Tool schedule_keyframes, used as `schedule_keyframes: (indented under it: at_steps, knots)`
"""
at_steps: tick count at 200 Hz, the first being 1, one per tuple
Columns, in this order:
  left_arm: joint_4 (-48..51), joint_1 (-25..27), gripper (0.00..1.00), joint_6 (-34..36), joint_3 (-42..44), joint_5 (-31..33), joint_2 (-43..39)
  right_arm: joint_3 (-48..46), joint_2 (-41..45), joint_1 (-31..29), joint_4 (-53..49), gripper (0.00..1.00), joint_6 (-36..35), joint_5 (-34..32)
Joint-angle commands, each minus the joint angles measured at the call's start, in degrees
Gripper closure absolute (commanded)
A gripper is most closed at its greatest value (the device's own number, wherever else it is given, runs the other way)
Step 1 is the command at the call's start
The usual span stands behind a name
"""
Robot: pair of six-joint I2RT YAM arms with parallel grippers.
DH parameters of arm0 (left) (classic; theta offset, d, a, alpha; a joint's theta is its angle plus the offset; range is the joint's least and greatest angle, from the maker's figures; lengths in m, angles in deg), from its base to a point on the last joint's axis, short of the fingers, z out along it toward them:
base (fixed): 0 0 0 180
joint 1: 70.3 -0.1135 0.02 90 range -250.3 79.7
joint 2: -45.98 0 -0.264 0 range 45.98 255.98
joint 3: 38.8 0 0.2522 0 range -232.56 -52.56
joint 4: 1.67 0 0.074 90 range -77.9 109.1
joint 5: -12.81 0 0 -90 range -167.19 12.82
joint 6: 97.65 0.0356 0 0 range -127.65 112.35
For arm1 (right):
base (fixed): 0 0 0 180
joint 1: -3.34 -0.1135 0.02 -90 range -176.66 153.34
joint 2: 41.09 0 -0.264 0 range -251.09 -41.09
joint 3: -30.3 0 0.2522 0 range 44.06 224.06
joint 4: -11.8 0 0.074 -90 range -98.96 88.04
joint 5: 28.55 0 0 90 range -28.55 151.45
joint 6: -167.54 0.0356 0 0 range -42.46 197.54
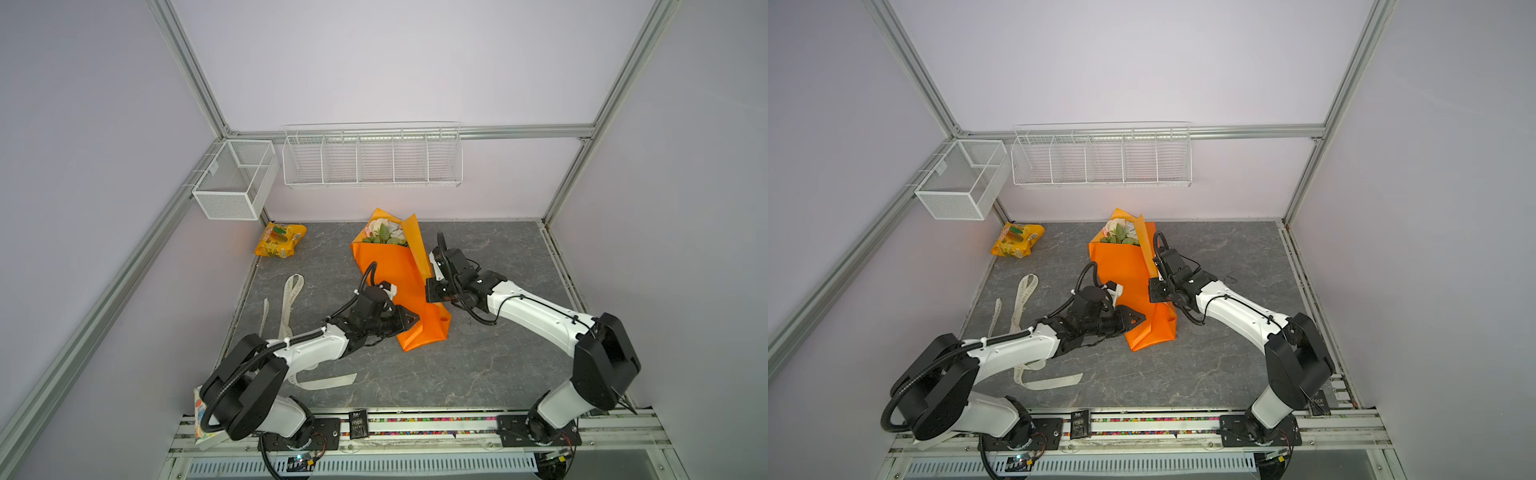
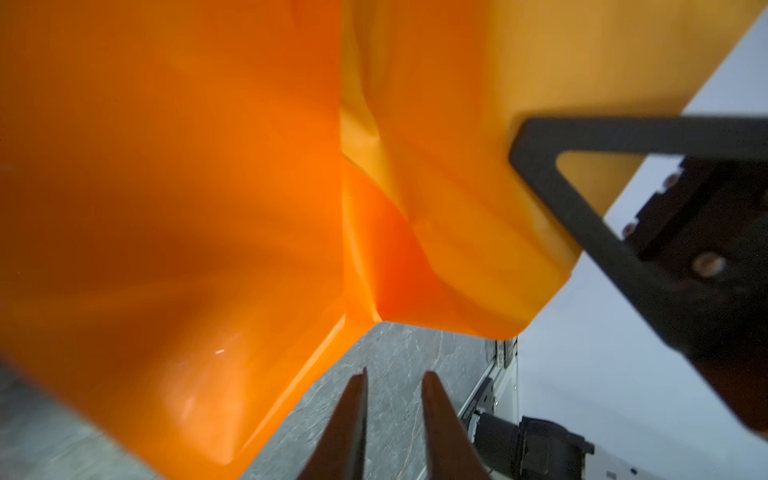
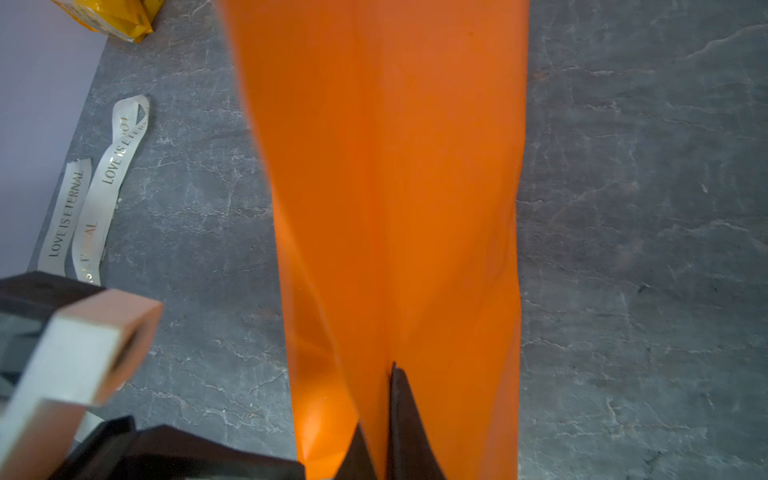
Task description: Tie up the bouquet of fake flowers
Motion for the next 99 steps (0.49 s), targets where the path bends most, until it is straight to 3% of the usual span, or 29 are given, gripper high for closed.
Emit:
schedule_keyframes:
  at_steps: [1, 17, 27, 45, 99]
  knots:
    - [1.79, -4.53, 0.58, -2.33, 2.11, 4.49, -6.91, 3.08, -3.58, -1.67, -1.20, 0.93, 0.68, -0.22]
    - [1.50, -8.53, 0.46, -2.56, 3.07, 4.12, -10.69, 4.87, -6.30, -3.18, -1.12, 0.93, 1.37, -0.83]
    - [1.39, -11.22, 0.32, -2.85, 3.02, 2.63, -12.19, 6.01, -7.73, -3.82, -1.03, 0.93, 1.54, -0.42]
    - [-1.80, -15.18, 0.23, -3.95, 3.03, -1.71, -12.42, 8.11, -10.79, -4.84, -1.12, 0.92, 2.35, 0.17]
    - [-13.28, -19.32, 0.15, -9.90, 2.79, -7.65, -3.63, 9.87, -16.45, -5.95, 3.81, 0.89, 4.19, 6.49]
